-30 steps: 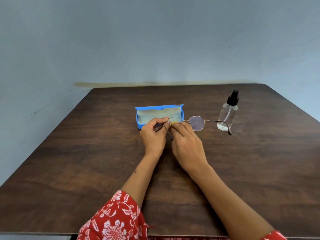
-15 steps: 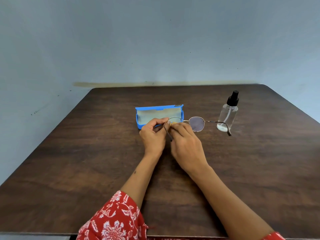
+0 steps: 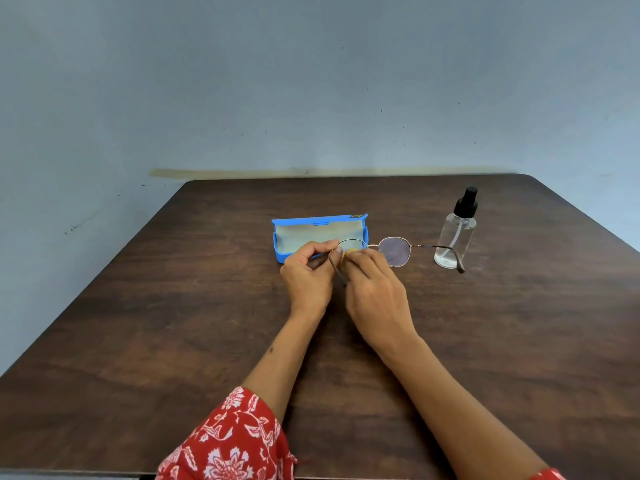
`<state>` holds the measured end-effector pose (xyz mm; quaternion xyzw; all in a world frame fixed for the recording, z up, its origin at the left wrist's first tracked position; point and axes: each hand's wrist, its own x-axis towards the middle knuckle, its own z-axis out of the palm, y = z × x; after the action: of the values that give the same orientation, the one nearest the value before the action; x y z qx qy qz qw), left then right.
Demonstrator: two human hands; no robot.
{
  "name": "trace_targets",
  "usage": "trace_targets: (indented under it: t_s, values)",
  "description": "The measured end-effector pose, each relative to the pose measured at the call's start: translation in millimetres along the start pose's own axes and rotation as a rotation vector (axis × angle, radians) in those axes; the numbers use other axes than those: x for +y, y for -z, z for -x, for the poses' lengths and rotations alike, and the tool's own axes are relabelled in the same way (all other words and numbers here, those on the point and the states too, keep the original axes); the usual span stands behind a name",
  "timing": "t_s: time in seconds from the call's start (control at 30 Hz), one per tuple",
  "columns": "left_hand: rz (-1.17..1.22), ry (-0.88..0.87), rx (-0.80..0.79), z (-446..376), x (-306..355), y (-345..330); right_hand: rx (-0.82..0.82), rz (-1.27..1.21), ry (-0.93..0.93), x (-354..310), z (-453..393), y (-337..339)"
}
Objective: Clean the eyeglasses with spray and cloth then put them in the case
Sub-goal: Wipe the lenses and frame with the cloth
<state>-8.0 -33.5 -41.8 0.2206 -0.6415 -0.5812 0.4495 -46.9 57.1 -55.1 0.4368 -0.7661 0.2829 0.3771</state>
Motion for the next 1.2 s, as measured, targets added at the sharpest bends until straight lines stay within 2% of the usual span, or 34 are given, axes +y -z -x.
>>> trace_targets:
  t_s: [0.13,0.37,0.6,0.87,1.03,1.2]
  values:
    - [-0.011,-0.018,-0.015,0,1,-1,0.027,0.031,-0.085,10,-7,-4]
    - [0.021,0.008,0.003,0,0,0,-0.055,0.005,0.041,-1,3,1]
    - [0.006,-0.026,-0.032,1,-1,-1,0.028,0.034,-0.056,12,-4,-5]
    - [0.001,-0.017,-0.009,0,-1,0,-0.015,-0.04,0.028,1,2,1]
    - [-0.017,-0.028,-0.026,1,-2,-1,0.062,0.001,-0.083,12,-4,-3]
    - [-0.018,-0.025,-0.016,0,-2,0,-0.039,-0.015,0.021,4,1,-1]
